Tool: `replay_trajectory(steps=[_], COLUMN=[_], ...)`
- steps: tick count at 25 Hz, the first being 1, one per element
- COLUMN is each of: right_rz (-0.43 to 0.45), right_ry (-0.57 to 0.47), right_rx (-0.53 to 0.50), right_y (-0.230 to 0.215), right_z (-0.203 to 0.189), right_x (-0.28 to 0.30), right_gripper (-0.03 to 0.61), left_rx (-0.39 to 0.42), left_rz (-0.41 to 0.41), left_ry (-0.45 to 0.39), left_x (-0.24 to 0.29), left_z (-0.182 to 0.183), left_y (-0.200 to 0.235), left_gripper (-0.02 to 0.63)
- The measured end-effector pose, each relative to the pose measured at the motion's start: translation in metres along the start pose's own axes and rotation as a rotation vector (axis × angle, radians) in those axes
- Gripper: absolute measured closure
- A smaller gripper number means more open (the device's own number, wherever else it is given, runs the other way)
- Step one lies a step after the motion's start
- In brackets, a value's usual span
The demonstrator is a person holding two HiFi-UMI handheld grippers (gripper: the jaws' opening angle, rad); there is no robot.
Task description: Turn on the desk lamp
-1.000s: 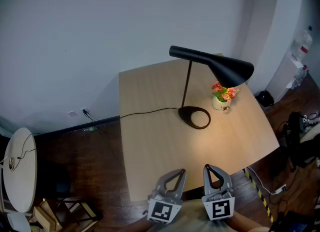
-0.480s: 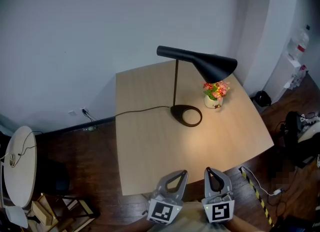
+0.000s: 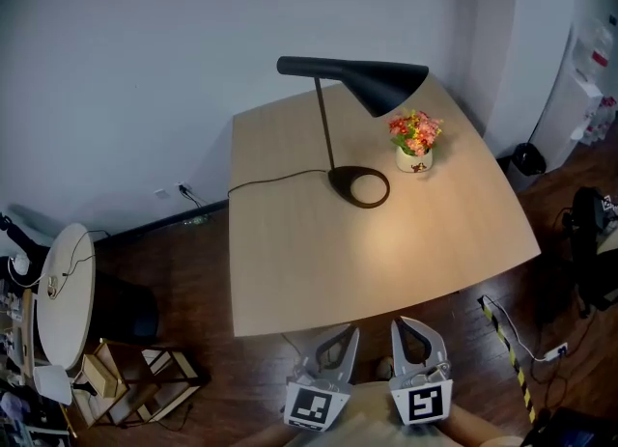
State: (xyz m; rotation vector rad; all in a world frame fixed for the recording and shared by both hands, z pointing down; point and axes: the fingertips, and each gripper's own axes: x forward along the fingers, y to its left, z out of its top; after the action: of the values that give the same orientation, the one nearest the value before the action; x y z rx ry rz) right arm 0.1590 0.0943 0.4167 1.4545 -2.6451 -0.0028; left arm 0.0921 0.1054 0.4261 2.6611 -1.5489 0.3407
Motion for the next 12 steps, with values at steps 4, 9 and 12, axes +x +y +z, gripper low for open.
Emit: replay_trajectory(steps=[4, 9, 12], right_rz=[0.079, 0.109, 0.089], right_ry=[0.007, -0.008, -0.012], right_rx=[0.013, 0.017, 0.0], right_y=[0.014, 0.029, 0.036], right_z=[-0.011, -0.009, -0.005], right_x=[-0.01, -0.01, -0.006], right_gripper=[0.578, 0.578, 0.578], left_rx=[-0.033, -0.031, -0.049], left_rz=[0.066, 0.128, 0.117], left_ry=[0.037, 0.014, 0.015], left_x=[-0.018, -0.036, -0.042], left_z=[-0.013, -0.014, -0.019], left_y=[-0.008, 0.005, 0.012], left_gripper=[0.615, 0.615, 0.615])
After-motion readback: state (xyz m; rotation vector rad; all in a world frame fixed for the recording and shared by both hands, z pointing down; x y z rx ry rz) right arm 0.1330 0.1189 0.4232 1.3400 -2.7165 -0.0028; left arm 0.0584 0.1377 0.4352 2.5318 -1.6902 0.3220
